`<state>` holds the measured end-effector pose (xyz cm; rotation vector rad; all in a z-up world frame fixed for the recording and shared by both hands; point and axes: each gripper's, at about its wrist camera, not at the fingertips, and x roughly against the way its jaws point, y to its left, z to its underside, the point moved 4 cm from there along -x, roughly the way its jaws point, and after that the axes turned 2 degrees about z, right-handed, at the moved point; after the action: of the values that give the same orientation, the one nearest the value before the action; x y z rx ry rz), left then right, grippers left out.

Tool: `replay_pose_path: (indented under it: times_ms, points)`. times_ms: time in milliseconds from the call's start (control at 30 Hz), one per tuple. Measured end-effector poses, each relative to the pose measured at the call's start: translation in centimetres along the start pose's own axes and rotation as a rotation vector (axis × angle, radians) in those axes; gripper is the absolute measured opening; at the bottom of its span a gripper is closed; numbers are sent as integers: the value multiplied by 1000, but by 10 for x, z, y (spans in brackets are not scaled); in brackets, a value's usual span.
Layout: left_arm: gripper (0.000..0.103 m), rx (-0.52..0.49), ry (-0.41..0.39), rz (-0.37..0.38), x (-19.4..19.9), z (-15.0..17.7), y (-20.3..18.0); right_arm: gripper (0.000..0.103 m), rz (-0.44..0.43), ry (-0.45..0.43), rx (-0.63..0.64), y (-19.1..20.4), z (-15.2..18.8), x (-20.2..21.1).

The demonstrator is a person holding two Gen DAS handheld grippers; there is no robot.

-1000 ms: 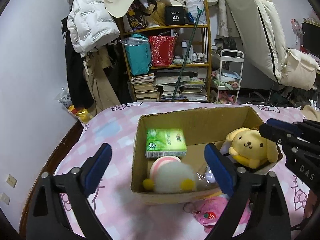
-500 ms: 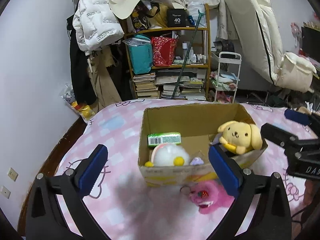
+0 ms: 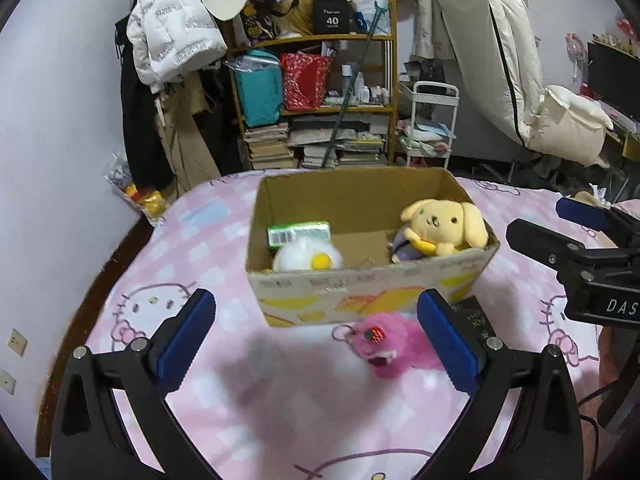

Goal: Organize soft objects
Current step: 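Move both open tools back toward the pink bear and black Face pack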

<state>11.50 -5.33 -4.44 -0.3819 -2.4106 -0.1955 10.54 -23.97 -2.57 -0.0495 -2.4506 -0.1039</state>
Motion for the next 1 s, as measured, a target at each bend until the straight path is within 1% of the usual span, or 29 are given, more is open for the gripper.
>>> replay_pose_path:
  times_ms: [333, 667, 1000]
  points:
    - [100, -26, 40, 63, -27, 13, -17, 103, -12, 106, -65, -13, 21, -22]
    - [100, -78, 90, 123, -62, 23, -42, 103, -15, 215, -132, -29, 37, -52]
    - [100, -114, 129, 147, -85, 29, -59, 103, -10, 299, -149, -34, 47, -80]
